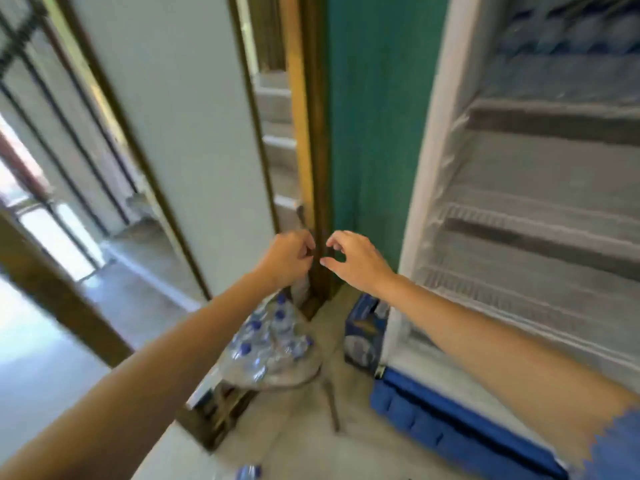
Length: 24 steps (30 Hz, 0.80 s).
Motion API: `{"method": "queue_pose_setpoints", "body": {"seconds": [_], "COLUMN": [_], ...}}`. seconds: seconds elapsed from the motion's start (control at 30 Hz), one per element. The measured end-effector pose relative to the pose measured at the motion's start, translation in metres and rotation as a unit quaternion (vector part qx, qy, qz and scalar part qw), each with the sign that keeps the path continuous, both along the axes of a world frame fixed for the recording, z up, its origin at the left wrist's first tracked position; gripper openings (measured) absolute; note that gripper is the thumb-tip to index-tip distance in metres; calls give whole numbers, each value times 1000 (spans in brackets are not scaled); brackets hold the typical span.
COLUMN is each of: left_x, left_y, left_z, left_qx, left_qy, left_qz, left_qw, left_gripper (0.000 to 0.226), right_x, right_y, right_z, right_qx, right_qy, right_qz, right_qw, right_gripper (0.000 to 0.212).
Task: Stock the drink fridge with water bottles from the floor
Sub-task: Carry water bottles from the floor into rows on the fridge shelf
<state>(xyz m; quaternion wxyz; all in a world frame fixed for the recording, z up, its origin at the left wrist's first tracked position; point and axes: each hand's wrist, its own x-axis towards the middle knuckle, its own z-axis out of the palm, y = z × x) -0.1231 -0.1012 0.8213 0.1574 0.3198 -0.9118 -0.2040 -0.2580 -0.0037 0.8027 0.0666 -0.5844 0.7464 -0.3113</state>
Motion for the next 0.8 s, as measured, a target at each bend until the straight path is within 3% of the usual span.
{"method": "queue_pose_setpoints", "body": {"seconds": [0.13, 0.27, 0.47, 0.67, 0.8], "left_x": [110, 201, 273, 320, 332], "left_y": [-5, 9, 83, 162, 208], "left_z": [-119, -250, -408, -569, -674], "left_qx": [102, 187, 319, 362, 387], "left_qy": [-93, -114, -99, -29, -15], "left_qz": [92, 180, 363, 518, 578], "left_qw": [986, 959, 870, 775, 719], "left_gripper": [31, 30, 31, 24, 50], "right_x": [81, 147, 215, 262, 289], "right_y": [-21, -28, -10, 23, 38], "right_z": [-96, -198, -362, -536, -646], "right_qx": [103, 202, 313, 390, 418], "right_qy": [-58, -111, -115, -129, -135], "right_qz": [48, 89, 140, 175, 190], "right_qw": [992, 969, 932, 895, 878], "right_gripper": [32, 33, 43, 49, 49]}}
